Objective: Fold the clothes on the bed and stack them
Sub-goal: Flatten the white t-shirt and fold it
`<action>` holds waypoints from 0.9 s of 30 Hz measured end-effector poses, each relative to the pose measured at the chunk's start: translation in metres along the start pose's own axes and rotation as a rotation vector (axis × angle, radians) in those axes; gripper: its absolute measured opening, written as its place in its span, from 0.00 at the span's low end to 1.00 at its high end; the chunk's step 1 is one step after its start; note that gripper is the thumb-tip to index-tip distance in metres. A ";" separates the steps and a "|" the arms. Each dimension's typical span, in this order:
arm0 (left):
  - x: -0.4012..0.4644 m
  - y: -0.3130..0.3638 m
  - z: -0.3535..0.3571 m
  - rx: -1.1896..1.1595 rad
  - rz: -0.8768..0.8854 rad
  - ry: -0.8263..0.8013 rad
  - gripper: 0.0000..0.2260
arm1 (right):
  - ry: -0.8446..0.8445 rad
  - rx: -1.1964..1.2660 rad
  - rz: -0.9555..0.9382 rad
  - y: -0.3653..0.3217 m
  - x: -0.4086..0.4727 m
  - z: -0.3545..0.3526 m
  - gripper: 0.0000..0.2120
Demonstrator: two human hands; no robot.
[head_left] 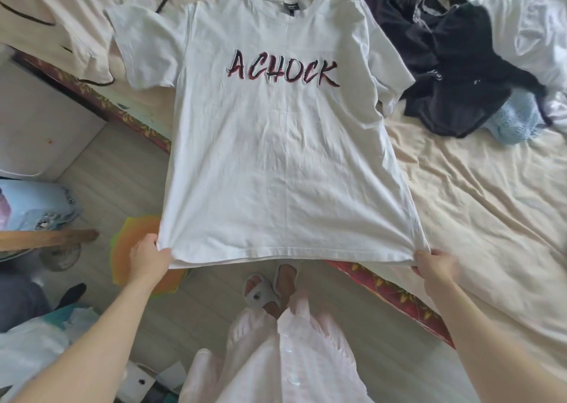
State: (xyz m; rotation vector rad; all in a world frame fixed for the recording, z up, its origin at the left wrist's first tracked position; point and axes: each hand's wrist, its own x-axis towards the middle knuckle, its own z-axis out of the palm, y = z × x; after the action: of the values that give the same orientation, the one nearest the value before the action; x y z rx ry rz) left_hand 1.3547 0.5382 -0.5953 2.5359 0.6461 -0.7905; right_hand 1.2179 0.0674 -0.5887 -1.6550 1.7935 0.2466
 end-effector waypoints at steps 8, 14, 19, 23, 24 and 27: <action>-0.009 0.019 0.016 -0.036 0.002 -0.030 0.11 | -0.005 -0.128 -0.083 -0.003 0.000 0.010 0.08; -0.007 0.082 0.023 -0.067 0.237 -0.013 0.09 | -0.008 -0.126 -0.245 -0.039 -0.002 0.013 0.13; 0.001 0.166 0.032 0.049 0.507 -0.081 0.16 | -0.058 0.050 -0.322 -0.101 0.011 0.019 0.15; 0.012 0.240 0.047 0.169 0.680 -0.090 0.19 | -0.139 0.094 -0.352 -0.155 0.042 0.027 0.16; 0.017 0.257 0.053 0.202 0.706 -0.095 0.20 | -0.161 0.101 -0.350 -0.168 0.052 0.031 0.16; 0.034 0.300 0.074 0.320 0.719 -0.131 0.24 | -0.223 0.161 -0.341 -0.202 0.082 0.042 0.14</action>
State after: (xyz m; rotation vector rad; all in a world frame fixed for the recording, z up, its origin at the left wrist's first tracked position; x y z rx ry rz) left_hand 1.5090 0.2680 -0.6008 2.6631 -0.4628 -0.8114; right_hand 1.4253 -0.0112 -0.6084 -1.7109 1.3081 0.1233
